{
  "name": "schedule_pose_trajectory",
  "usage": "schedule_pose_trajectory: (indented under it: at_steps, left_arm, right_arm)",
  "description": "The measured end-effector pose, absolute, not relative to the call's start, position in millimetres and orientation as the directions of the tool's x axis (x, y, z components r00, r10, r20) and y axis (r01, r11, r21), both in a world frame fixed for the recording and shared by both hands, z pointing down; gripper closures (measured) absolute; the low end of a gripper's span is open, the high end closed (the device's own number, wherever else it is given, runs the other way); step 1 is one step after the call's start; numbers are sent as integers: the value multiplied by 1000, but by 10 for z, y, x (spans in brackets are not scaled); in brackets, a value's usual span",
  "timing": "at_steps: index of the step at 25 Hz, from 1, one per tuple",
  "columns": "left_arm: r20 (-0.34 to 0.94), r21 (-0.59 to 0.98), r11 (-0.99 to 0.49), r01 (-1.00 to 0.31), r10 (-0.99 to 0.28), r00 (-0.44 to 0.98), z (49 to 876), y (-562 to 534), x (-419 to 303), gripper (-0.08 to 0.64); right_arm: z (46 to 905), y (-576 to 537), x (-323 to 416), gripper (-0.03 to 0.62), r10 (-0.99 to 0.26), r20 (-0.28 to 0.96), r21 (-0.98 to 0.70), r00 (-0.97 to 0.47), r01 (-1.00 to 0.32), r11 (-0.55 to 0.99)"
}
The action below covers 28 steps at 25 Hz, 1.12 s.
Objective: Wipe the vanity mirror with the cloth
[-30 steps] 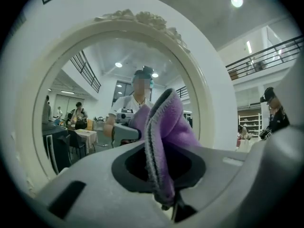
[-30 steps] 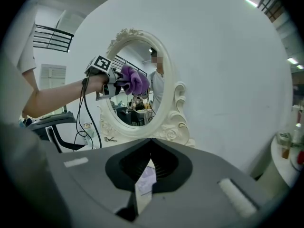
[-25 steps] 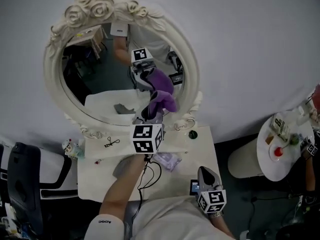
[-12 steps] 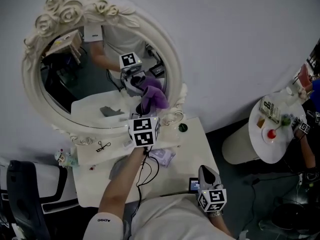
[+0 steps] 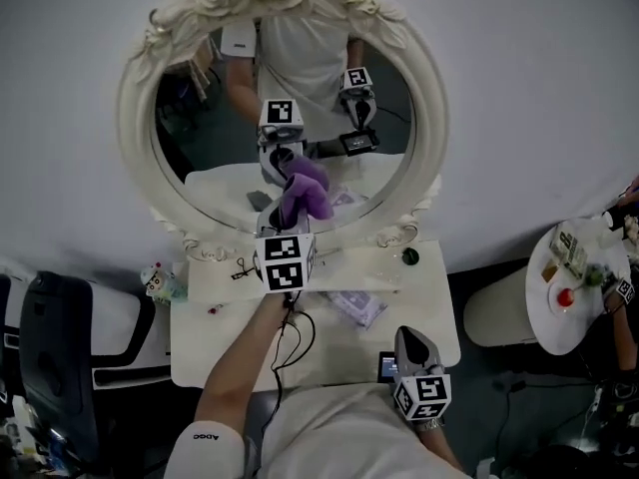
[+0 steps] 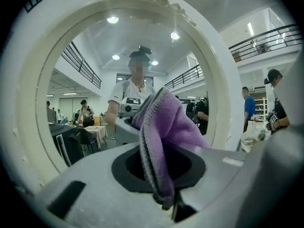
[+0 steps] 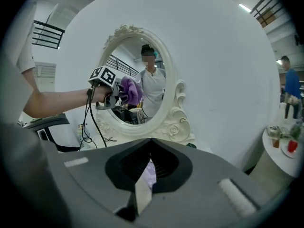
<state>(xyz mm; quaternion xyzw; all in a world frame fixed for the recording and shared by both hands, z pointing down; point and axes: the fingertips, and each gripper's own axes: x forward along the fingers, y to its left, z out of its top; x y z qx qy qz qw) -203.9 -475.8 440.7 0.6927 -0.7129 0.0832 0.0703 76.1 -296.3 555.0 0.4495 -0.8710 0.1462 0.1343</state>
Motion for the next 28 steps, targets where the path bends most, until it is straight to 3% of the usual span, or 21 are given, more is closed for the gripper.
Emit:
schedule_pose_trajectory:
  at_steps: [10,15,21,28]
  left_arm:
    - [249,-55,328,-943,-910,-331,4494,-4107,-3594,505]
    - [272,-74,380,-922,-882,-385,4509,-3910,-3974,508]
    - [225,-22,370,-929,-903,-365,4444,-3856,-3806,506]
    - [129,-6,123,-992,-984,-123,4486,-4141,-2476,506]
  right_arm:
    - [5527,-2994,47,584,-640,354,-127,-682,-713,690]
    - [5485,-2973,-228,584,-586,344,-113,-734,-651,750]
    - [5523,-2994,-145,584,-571,356,-118,-740,-642,758]
    - [5562,-3151,315,584,-621,364,-120,-695,-696,708]
